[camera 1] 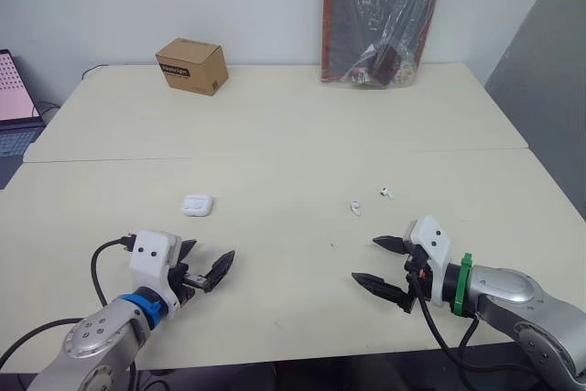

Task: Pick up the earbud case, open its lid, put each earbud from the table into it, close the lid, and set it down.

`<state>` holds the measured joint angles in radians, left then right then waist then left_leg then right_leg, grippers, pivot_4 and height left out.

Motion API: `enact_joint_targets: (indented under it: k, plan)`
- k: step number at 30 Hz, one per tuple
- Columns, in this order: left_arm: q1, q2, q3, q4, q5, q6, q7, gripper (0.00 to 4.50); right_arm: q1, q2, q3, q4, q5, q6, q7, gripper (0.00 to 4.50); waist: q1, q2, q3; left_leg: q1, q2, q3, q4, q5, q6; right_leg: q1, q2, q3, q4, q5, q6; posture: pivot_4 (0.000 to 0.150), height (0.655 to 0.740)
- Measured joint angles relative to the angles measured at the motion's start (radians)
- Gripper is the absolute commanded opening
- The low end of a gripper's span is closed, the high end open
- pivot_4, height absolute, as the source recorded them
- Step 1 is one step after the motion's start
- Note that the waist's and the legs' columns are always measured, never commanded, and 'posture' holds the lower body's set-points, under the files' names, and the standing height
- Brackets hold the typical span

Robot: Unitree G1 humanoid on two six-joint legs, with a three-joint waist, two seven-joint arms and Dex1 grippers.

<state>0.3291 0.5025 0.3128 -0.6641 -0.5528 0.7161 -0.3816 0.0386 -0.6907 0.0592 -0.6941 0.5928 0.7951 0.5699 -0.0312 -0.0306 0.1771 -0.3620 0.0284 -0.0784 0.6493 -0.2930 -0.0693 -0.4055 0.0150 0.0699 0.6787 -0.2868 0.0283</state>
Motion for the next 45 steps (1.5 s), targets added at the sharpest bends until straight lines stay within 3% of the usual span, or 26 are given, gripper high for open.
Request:
enact_joint_targets:
  k: [22, 36, 45]
  plan:
    - [-0.042, -0.019, 0.006, -0.010, 0.006, 0.064, 0.107, 4.49, 0.011, 0.025, 0.004, -0.012, -0.047, -0.011, -0.023, 4.50, 0.000, 0.000, 0.000, 0.000, 0.000, 0.000, 0.001, 0.000, 0.000, 0.000, 0.000, 0.000, 0.000, 0.000, 0.000, 0.150, 0.7400]
    - [-0.466, -0.022, 0.066, 0.148, -0.043, 0.442, 0.302, 4.49, -0.273, -0.138, 0.005, 0.022, -0.044, -0.037, 0.191, 4.50, 0.000, -0.001, 0.001, -0.002, -0.001, -0.001, 0.012, 0.000, 0.000, 0.002, 0.001, -0.003, 0.001, 0.004, 0.002, 0.150, 0.7400]
    - [-0.606, -0.016, -0.003, 0.326, 0.020, 0.495, 0.312, 4.49, -0.397, -0.127, 0.056, 0.070, -0.092, -0.065, 0.236, 4.50, 0.002, -0.001, 0.001, -0.003, -0.001, -0.001, 0.012, 0.000, 0.000, 0.001, 0.000, -0.003, 0.001, 0.006, -0.001, 0.150, 0.7400]
